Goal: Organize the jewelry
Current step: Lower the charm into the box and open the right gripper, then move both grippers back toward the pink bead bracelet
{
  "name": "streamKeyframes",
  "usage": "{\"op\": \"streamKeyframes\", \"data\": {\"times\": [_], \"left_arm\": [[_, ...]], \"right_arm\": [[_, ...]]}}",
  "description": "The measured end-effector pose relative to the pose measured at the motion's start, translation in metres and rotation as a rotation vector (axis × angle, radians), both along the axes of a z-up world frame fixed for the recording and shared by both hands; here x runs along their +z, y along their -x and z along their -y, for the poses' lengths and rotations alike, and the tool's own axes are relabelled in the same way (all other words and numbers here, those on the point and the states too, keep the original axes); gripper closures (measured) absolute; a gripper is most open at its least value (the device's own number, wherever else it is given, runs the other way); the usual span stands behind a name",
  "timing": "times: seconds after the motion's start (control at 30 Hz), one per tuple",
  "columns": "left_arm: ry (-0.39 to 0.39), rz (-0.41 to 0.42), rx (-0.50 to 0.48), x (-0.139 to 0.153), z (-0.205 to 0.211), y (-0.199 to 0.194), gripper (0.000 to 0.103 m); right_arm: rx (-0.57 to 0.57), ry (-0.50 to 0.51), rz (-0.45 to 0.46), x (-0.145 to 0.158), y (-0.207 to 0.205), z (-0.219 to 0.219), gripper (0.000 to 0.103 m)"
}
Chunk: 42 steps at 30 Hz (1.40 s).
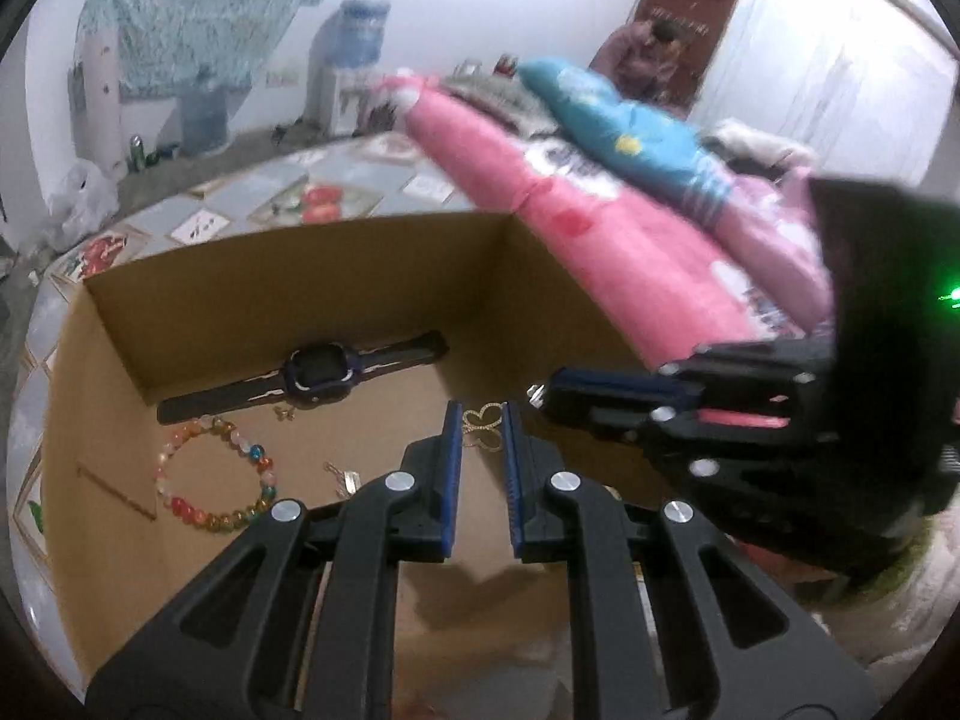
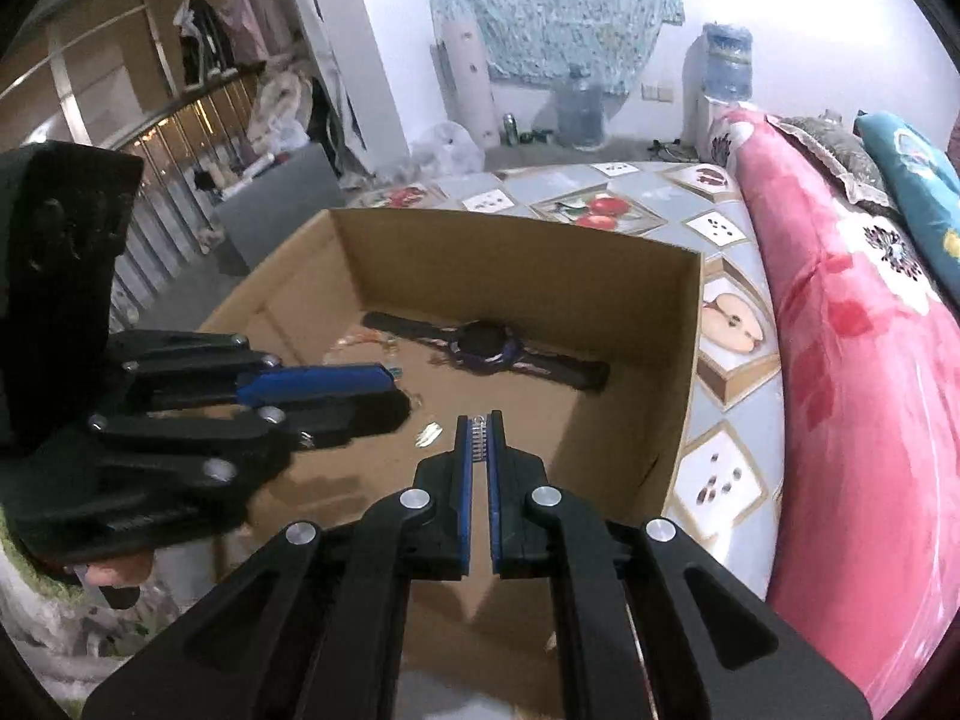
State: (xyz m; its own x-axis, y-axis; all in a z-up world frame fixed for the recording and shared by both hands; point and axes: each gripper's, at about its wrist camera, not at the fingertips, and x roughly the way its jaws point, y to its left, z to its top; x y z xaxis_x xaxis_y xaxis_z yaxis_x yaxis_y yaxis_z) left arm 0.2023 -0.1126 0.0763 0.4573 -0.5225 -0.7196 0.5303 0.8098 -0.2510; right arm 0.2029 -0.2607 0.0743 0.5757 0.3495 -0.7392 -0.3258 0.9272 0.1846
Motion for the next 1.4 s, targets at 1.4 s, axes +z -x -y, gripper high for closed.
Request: {"op": "streamKeyframes", "data": {"times": [1.4], "left_arm": [[0.076, 0.044, 0.158, -0.022, -0.106, 0.163, 0.068]], "right_arm": [[0.01, -0.247, -0.016, -0.042, 0.16, 0.014, 0.076]]}}
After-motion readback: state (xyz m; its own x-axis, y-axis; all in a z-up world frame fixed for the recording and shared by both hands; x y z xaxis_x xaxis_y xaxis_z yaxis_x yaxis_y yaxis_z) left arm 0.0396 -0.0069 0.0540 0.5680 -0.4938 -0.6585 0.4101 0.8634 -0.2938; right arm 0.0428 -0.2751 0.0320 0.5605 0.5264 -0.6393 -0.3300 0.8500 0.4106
